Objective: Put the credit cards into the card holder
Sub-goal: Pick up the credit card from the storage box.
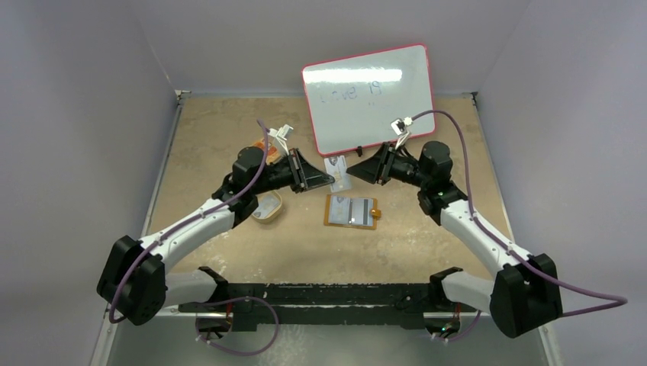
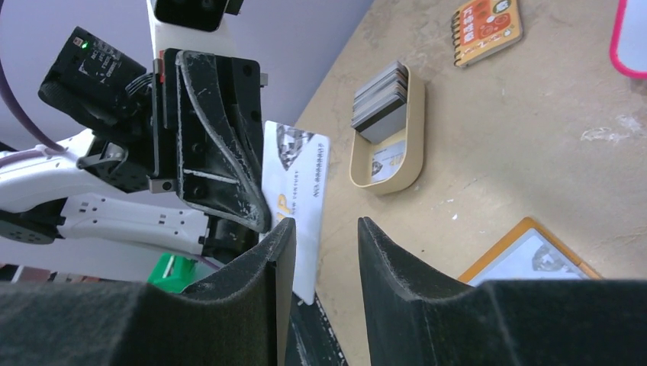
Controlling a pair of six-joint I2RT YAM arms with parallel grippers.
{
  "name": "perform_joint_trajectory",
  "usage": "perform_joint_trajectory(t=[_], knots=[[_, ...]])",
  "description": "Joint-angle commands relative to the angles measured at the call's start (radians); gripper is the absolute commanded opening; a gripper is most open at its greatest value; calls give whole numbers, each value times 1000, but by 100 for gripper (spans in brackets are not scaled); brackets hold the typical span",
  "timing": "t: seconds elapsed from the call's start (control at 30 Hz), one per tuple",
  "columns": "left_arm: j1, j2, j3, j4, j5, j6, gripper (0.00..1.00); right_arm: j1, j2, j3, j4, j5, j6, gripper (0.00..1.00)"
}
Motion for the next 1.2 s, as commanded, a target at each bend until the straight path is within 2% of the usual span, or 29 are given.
perform_joint_trajectory(t=[0.0, 0.13, 0.27, 0.33, 0.43, 0.47, 0.63, 0.77, 0.9, 0.97, 1.17], knots=[[5, -8, -14, 157, 93, -54, 0, 2, 17, 14, 91, -64, 25, 38], [4, -8, -20, 161, 107, -50, 0, 3, 41, 10, 148, -106, 57, 36], [4, 6, -15, 152, 118, -45, 0, 3, 53, 1, 193, -131, 78, 29], [4, 15, -13, 137, 119, -31, 0, 2, 60, -9, 229, -154, 97, 23], [5, 27, -7, 126, 117, -21, 0, 3, 66, -22, 277, -180, 124, 3], [4, 30, -3, 110, 114, -11, 2, 3, 64, -26, 271, -185, 124, 0], [4, 31, 63, -124, 42, 144, 29, 2, 19, -44, 173, -136, 84, 0], [4, 36, 124, -356, -76, 295, 41, 1, -12, -31, -29, 10, -2, 0], [-1, 67, 172, -495, -214, 350, 55, 0, -12, -18, -193, 132, -86, 0], [-16, 94, 195, -546, -282, 380, 58, -3, -6, -25, -241, 182, -115, 0], [-77, 215, 242, -595, -398, 441, 58, -14, 48, -60, -299, 276, -180, 0]])
